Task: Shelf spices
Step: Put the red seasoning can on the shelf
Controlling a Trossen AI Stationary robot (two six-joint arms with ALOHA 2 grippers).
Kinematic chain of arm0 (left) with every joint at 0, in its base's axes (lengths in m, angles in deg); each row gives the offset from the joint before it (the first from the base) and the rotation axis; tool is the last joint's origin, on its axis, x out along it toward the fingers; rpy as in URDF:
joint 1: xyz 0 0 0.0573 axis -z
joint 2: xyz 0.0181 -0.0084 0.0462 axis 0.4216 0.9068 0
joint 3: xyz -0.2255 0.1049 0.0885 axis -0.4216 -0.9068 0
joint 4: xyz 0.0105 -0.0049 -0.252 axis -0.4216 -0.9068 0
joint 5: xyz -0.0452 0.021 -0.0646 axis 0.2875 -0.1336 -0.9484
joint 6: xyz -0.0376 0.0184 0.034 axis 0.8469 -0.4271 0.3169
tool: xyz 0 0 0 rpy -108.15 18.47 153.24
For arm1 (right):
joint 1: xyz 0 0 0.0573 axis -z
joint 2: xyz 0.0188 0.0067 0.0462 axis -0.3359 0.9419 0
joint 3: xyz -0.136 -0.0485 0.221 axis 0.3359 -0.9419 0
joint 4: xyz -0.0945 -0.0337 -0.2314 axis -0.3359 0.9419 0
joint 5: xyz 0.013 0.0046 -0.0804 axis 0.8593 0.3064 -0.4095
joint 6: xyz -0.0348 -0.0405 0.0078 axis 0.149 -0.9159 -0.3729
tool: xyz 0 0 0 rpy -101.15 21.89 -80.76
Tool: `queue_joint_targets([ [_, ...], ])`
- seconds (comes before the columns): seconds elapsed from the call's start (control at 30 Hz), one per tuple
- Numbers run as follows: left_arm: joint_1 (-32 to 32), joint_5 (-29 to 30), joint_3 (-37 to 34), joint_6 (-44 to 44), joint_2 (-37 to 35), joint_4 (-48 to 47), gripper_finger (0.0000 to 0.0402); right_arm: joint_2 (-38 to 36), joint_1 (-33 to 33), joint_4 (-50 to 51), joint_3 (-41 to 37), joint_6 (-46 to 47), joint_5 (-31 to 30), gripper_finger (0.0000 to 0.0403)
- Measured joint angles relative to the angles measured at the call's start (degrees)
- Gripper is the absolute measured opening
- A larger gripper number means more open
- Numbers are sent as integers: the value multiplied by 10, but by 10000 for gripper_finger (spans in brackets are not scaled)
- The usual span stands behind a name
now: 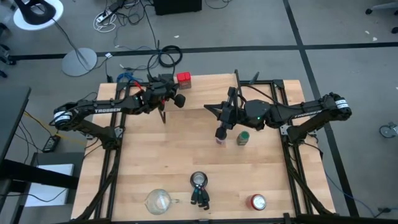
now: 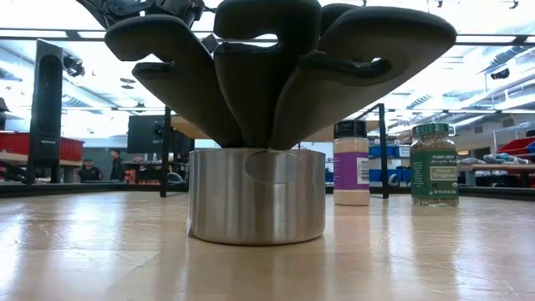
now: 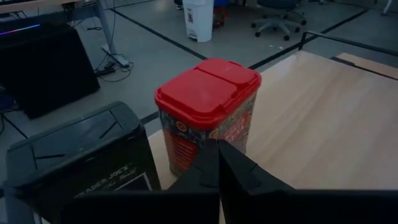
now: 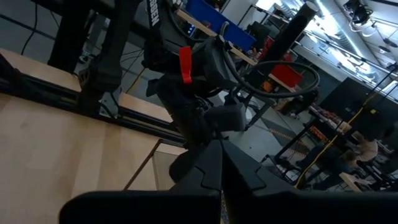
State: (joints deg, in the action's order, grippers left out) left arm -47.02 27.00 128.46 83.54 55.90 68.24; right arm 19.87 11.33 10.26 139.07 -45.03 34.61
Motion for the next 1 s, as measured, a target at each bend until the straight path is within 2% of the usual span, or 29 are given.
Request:
queue_joint_targets([
  [0.7, 1, 14, 0, 39, 0, -17, 0, 0, 0, 0, 0, 0, 0, 1],
  [1.0, 4, -61, 0, 44, 0, 5, 0, 0, 0, 0, 0, 0, 0, 1],
])
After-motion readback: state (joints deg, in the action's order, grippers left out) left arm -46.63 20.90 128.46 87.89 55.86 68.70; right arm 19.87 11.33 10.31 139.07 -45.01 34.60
